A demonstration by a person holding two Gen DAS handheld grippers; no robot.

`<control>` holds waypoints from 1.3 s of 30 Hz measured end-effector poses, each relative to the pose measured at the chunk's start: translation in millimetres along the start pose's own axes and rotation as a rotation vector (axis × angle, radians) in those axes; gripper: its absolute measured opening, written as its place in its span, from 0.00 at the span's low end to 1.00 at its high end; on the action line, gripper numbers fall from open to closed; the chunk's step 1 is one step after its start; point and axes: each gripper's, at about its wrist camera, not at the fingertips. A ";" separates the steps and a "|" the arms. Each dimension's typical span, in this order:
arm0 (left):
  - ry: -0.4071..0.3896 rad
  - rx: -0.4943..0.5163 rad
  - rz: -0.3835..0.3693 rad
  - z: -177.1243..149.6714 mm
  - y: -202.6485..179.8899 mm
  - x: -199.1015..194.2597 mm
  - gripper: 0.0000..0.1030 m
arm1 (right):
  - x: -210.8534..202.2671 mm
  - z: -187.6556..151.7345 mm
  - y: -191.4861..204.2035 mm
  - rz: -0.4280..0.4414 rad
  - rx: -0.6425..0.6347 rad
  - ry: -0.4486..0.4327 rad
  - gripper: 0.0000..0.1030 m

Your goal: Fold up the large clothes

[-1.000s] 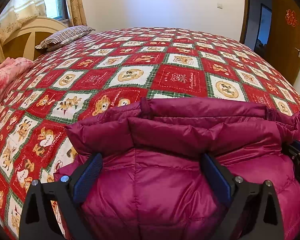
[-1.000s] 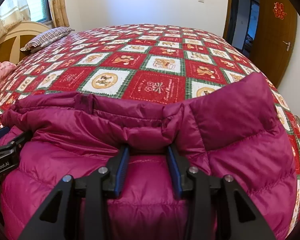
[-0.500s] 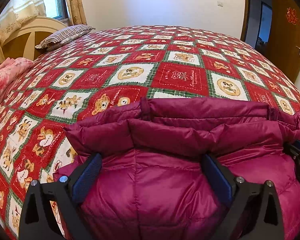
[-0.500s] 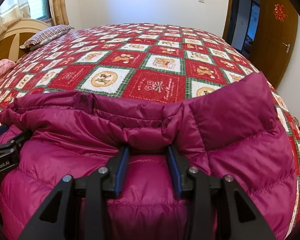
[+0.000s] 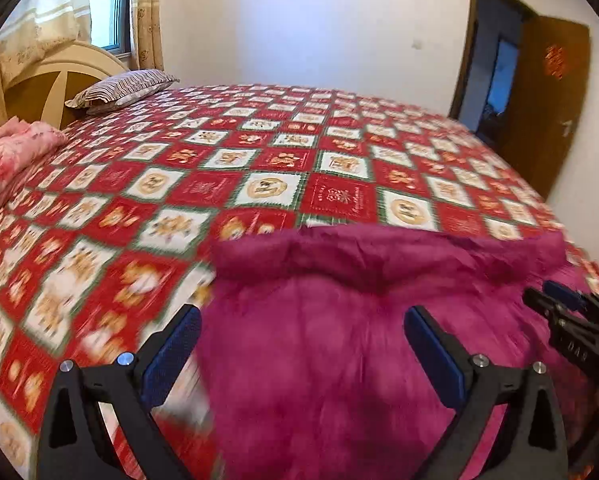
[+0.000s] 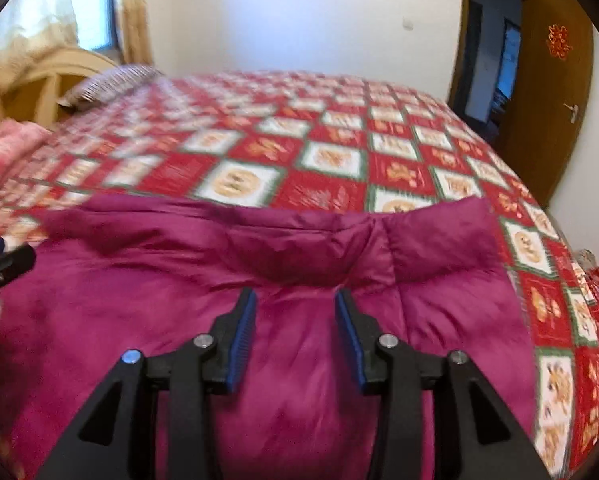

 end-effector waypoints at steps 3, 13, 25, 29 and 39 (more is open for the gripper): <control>0.023 -0.102 -0.037 -33.9 22.5 -20.0 0.98 | -32.7 -19.4 13.3 0.001 -0.021 -0.033 0.57; 0.099 -0.216 -0.157 -80.2 27.5 5.4 0.88 | -1.9 -68.3 50.6 -0.106 -0.145 0.057 0.59; 0.022 -0.173 -0.256 -78.5 26.5 -18.1 0.10 | -4.9 -70.0 61.2 -0.124 -0.156 0.061 0.59; 0.015 -0.181 -0.269 -79.7 40.2 -28.2 0.10 | -9.2 -73.8 75.0 -0.126 -0.157 0.063 0.59; 0.035 -0.228 -0.223 -89.0 117.1 -59.6 0.10 | -78.2 -91.4 135.4 0.001 -0.157 0.005 0.63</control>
Point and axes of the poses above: each gripper's, at about its wrist camera, not at the fingertips, and x roughly the way its jaws point, y to its left, z to its top, and after that the axes turned 1 degree about z, right-handed
